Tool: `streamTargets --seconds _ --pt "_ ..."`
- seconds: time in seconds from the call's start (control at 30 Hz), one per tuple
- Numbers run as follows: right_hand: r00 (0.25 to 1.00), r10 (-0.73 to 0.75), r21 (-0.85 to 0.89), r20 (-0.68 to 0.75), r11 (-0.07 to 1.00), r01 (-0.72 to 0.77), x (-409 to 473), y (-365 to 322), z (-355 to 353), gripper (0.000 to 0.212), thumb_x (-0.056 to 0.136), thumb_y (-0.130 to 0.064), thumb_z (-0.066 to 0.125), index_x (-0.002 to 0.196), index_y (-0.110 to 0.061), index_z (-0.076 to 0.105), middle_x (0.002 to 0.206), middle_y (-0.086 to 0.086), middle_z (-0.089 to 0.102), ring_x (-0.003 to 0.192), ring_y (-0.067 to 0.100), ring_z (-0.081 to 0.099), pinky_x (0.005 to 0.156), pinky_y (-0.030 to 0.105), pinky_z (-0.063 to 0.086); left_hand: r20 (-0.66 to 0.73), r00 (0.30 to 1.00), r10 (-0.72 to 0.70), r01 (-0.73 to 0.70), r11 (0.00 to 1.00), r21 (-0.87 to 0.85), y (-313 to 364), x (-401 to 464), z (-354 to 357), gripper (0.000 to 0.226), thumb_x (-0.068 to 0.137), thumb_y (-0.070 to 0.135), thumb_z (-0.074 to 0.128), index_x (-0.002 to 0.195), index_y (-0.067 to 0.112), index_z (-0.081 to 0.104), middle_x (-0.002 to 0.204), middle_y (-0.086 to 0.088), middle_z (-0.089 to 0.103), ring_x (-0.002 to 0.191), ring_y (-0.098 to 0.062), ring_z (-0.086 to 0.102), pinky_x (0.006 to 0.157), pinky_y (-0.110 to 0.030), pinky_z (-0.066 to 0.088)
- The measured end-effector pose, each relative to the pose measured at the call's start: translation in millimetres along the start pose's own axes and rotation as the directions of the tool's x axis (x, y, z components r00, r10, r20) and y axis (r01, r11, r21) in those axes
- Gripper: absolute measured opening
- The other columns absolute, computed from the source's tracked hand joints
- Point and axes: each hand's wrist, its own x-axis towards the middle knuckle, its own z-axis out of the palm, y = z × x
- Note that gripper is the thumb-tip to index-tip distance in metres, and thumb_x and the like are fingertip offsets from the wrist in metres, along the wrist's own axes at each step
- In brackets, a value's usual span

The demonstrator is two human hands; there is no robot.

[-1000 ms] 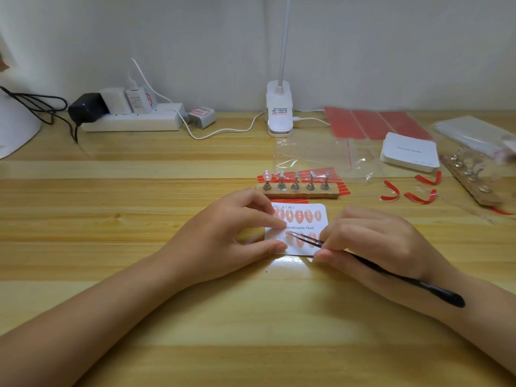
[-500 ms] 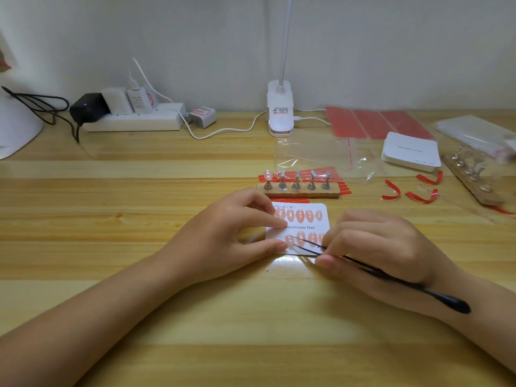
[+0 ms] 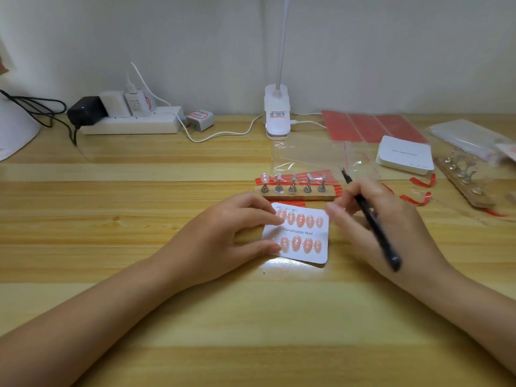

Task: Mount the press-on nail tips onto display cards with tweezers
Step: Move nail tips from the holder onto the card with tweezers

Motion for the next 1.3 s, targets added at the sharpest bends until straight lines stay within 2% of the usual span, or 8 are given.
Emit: streamTargets --seconds 0.17,0.4,0.53,0.63,0.83,1.03,1.17,1.3 --pt "0.993 0.004 -0.059 0.120 0.998 0.003 0.8 -0.5 4.1 0.021 0.078 -0.020 0.069 0.079 -0.026 0.049 0.066 -0.007 0.060 0.067 -0.002 0.058 0.058 0.012 0.043 0.001 1.000 -0.002 0.002 1.000 -0.021 -0.8 0.8 -0.4 0.032 0.074 0.028 0.068 0.100 0.011 0.062 0.103 0.005 0.059 0.096 -0.003 0.054 0.084 -0.016 0.043" --pt "0.988 0.135 0.448 0.076 0.881 -0.155 5.3 -4.0 -9.0 0.026 0.081 0.000 0.065 0.077 -0.017 0.046 0.075 -0.005 0.067 0.068 0.005 0.065 0.064 0.013 0.050 -0.171 0.973 -0.158 0.119 0.968 -0.221 9.0 3.8 -4.5 0.033 0.077 0.028 0.064 0.106 0.033 0.050 0.105 0.011 0.058 0.096 0.002 0.055 0.081 -0.012 0.043" --pt "0.976 0.207 0.532 -0.064 0.835 -0.142 -0.2 -9.3 -6.6 0.023 0.082 -0.004 0.063 0.081 -0.016 0.044 0.074 -0.011 0.064 0.062 0.001 0.064 0.066 0.015 0.051 -0.082 0.857 -0.508 0.279 0.592 -0.756 21.9 8.6 -4.0 0.038 0.070 0.034 0.066 0.105 0.023 0.057 0.095 0.001 0.068 0.086 -0.006 0.066 0.068 -0.020 0.054" --pt "0.973 0.219 0.543 -0.067 0.826 -0.149 -5.3 -13.7 -1.4 0.024 0.082 -0.005 0.064 0.081 -0.019 0.045 0.075 -0.009 0.065 0.063 0.003 0.065 0.066 0.016 0.052 0.105 0.834 -0.541 0.378 0.424 -0.823 27.7 9.2 -0.8 0.037 0.066 0.036 0.061 0.097 0.017 0.064 0.082 -0.005 0.073 0.073 -0.014 0.070 0.059 -0.021 0.055" --pt "0.977 0.209 0.505 -0.051 0.849 -0.155 -3.7 -16.0 2.9 0.008 0.078 -0.032 0.061 0.073 -0.031 0.055 0.072 -0.005 0.063 0.060 0.003 0.060 0.061 0.014 0.049 0.117 0.813 -0.571 0.429 0.451 -0.783 22.6 8.2 -1.8 0.014 0.079 0.024 0.059 0.085 0.016 0.069 0.075 -0.003 0.072 0.060 -0.008 0.066 0.050 -0.015 0.050" --pt "0.977 0.204 0.551 -0.057 0.823 -0.139 8.7 -7.3 -14.7 0.059 0.074 -0.080 0.031 0.095 -0.042 0.072 0.054 -0.008 0.050 0.055 0.007 0.043 0.058 0.013 0.040 0.100 0.838 -0.537 0.440 0.555 -0.706 25.4 8.1 2.2 0.012 0.085 0.019 0.058 0.085 0.021 0.069 0.067 0.000 0.071 0.055 -0.005 0.062 0.048 -0.015 0.049" --pt "0.983 0.083 0.665 0.163 0.727 -0.171 5.6 -12.8 -10.9 0.031 0.071 -0.054 0.059 0.077 -0.029 0.077 0.059 -0.002 0.064 0.050 0.006 0.054 0.049 0.014 0.044 0.116 0.850 -0.513 0.446 0.588 -0.675 25.2 9.2 2.7 0.015 0.086 0.019 0.056 0.085 0.027 0.068 0.066 0.005 0.070 0.056 -0.003 0.062 0.048 -0.014 0.049" --pt "0.971 0.140 0.603 0.195 0.764 -0.231 3.0 -18.6 -8.3 0.019 0.055 -0.040 0.070 0.060 -0.022 0.070 0.059 0.005 0.068 0.049 0.009 0.062 0.046 0.016 0.048 0.139 0.859 -0.493 0.449 0.596 -0.666 25.7 9.4 1.6 0.018 0.089 0.017 0.052 0.088 0.027 0.067 0.067 0.007 0.070 0.056 -0.001 0.062 0.048 -0.013 0.049"
